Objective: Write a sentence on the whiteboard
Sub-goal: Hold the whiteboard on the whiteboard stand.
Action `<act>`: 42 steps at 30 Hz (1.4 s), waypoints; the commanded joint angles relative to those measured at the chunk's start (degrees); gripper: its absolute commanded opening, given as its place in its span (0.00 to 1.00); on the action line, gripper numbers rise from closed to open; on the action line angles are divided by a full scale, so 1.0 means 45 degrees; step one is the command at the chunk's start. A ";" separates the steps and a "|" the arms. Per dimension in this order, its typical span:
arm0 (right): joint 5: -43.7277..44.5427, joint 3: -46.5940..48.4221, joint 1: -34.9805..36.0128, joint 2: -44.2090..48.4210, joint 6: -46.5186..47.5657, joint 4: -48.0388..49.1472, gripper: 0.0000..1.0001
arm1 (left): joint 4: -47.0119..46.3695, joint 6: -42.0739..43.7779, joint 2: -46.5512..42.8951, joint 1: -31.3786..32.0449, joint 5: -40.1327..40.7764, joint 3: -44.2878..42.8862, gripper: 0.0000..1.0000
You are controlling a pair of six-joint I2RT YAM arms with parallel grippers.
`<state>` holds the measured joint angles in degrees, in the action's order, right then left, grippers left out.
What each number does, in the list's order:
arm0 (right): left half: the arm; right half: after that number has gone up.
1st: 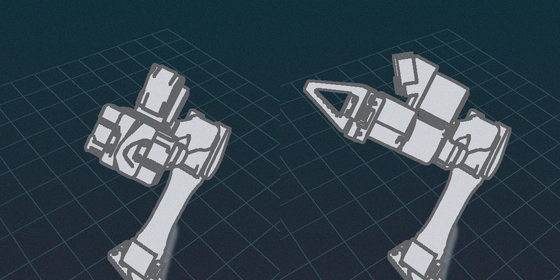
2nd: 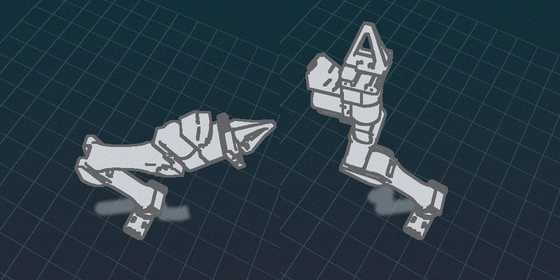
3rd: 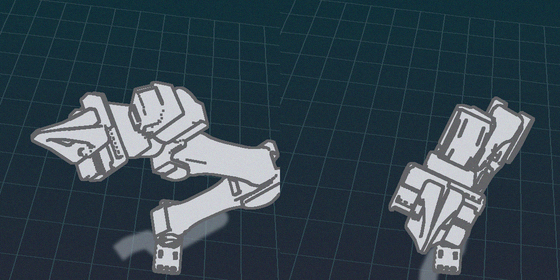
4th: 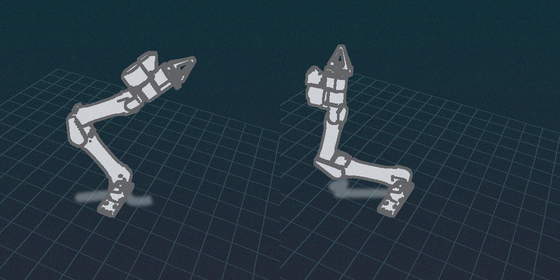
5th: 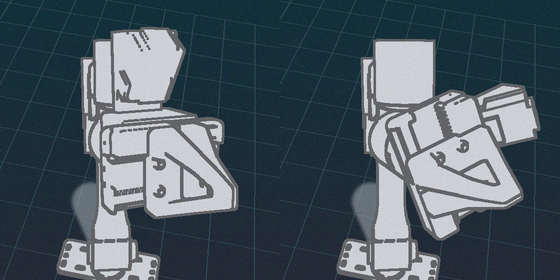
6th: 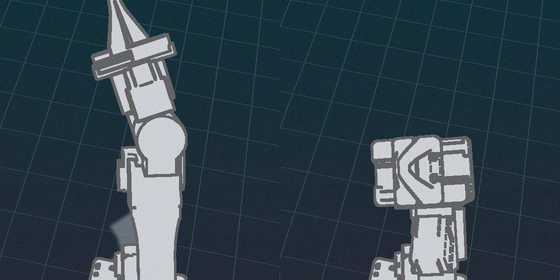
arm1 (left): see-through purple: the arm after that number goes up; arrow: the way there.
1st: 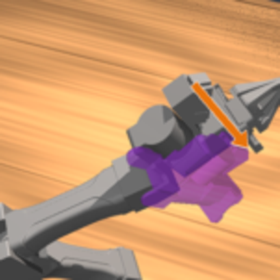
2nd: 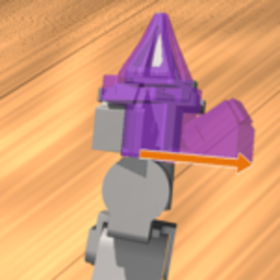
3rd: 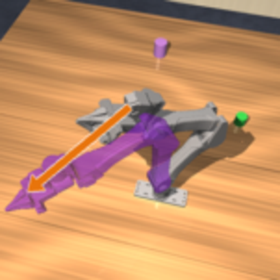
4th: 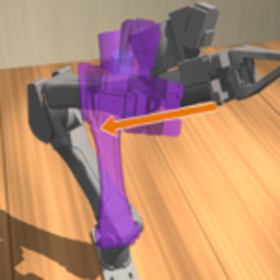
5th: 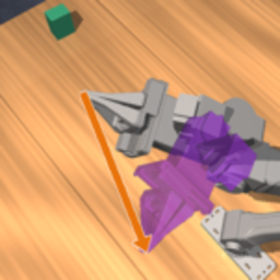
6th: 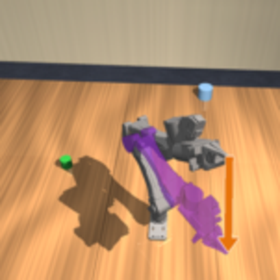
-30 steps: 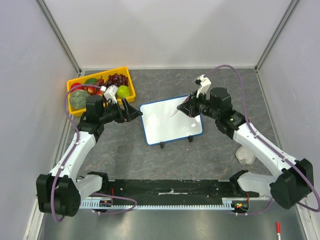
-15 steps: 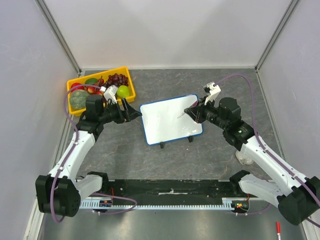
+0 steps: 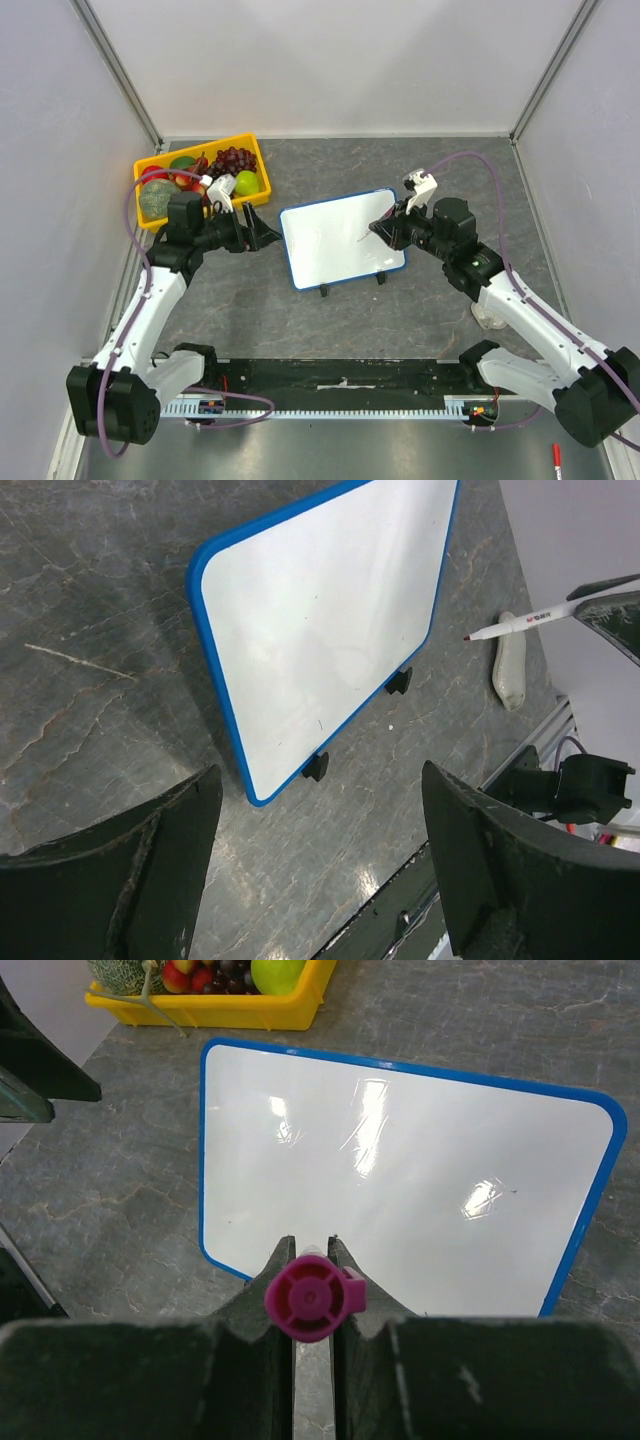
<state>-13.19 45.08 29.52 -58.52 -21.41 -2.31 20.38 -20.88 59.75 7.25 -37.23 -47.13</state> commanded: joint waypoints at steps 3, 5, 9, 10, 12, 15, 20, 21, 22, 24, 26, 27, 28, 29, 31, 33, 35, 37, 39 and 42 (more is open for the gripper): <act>-0.0135 0.0060 0.0023 -0.0217 0.0031 0.0864 0.00 | -0.0017 0.0813 -0.1420 -0.0145 0.0402 0.0122 0.88; -0.0174 0.0158 0.0042 -0.0256 0.0050 0.0884 0.00 | -0.0018 0.0832 -0.1518 -0.0184 0.0423 0.0123 0.89; -0.0369 0.0197 0.0023 -0.0374 -0.0027 0.1039 0.00 | -0.0037 0.0793 -0.1500 -0.0243 0.0364 0.0162 0.89; -0.0370 0.0178 0.0023 -0.0374 -0.0047 0.1078 0.00 | -0.0056 0.0755 -0.1480 -0.0282 0.0287 0.0162 0.89; -0.0389 0.0158 0.0023 -0.0394 -0.0047 0.1098 0.00 | -0.0173 0.0715 -0.1500 -0.0282 0.0169 0.0220 0.89; -0.0428 0.0022 0.0042 -0.0374 -0.0086 0.1176 0.00 | -0.0213 0.0676 -0.1461 -0.0321 0.0130 0.0259 0.89; -0.0409 -0.0115 0.0042 -0.0277 -0.0145 0.1196 0.00 | -0.0349 0.0540 -0.1460 -0.0438 0.0012 0.0298 0.89; -0.0409 -0.0115 0.0023 -0.0296 -0.0145 0.1196 0.00 | -0.0369 0.0520 -0.1480 -0.0458 0.0032 0.0318 0.89; -0.0409 -0.0135 0.0042 -0.0257 -0.0125 0.1196 0.00 | -0.0388 0.0462 -0.1577 -0.0535 0.0051 0.0357 0.89; -0.0389 -0.0174 0.0023 -0.0237 -0.0145 0.1176 0.00 | -0.0564 0.0383 -0.1733 -0.0594 0.0052 0.0435 0.89; -0.0408 -0.0213 0.0042 -0.0179 -0.0164 0.1215 0.00 | -0.0603 0.0344 -0.1812 -0.0653 0.0051 0.0494 0.89; -0.0428 -0.0232 0.0023 -0.0159 -0.0164 0.1216 0.00 | -0.0603 0.0344 -0.1831 -0.0653 0.0071 0.0513 0.89; -0.0409 -0.0233 0.0023 -0.0159 -0.0164 0.1216 0.00 | -0.0603 0.0325 -0.1812 -0.0672 0.0071 0.0513 0.89; -0.0409 -0.0252 0.0042 -0.0140 -0.0145 0.1216 0.00 | -0.0584 0.0325 -0.1812 -0.0692 0.0032 0.0513 0.89; -0.0408 -0.0272 0.0042 -0.0101 -0.0164 0.1235 0.00 | -0.0584 0.0286 -0.1773 -0.0712 -0.0104 0.0436 0.89; -0.0409 -0.0291 0.0042 -0.0081 -0.0164 0.1254 0.00 | -0.0623 0.0266 -0.1792 -0.0731 -0.0086 0.0493 0.89; -0.0428 -0.0291 0.0023 -0.0081 -0.0106 0.1235 0.00 | -0.0701 0.0169 -0.1851 -0.0731 -0.0124 0.0571 0.89; -0.0370 -0.0272 0.0042 -0.0101 -0.0106 0.1196 0.00 | -0.0915 -0.0026 -0.1910 -0.0731 -0.0241 0.0669 0.89; -0.0428 -0.0272 0.0042 -0.0062 -0.0125 0.1196 0.00 | -0.1169 -0.0241 -0.2007 -0.0731 -0.0300 0.0825 0.89; -0.0370 -0.0194 0.0042 -0.0081 -0.0067 0.1060 0.00 | -0.1832 -0.0768 -0.2143 -0.0731 -0.0436 0.1215 0.89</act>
<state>-14.72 44.25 29.52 -60.03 -22.04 0.54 17.50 -20.67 51.90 4.23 -36.75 -43.40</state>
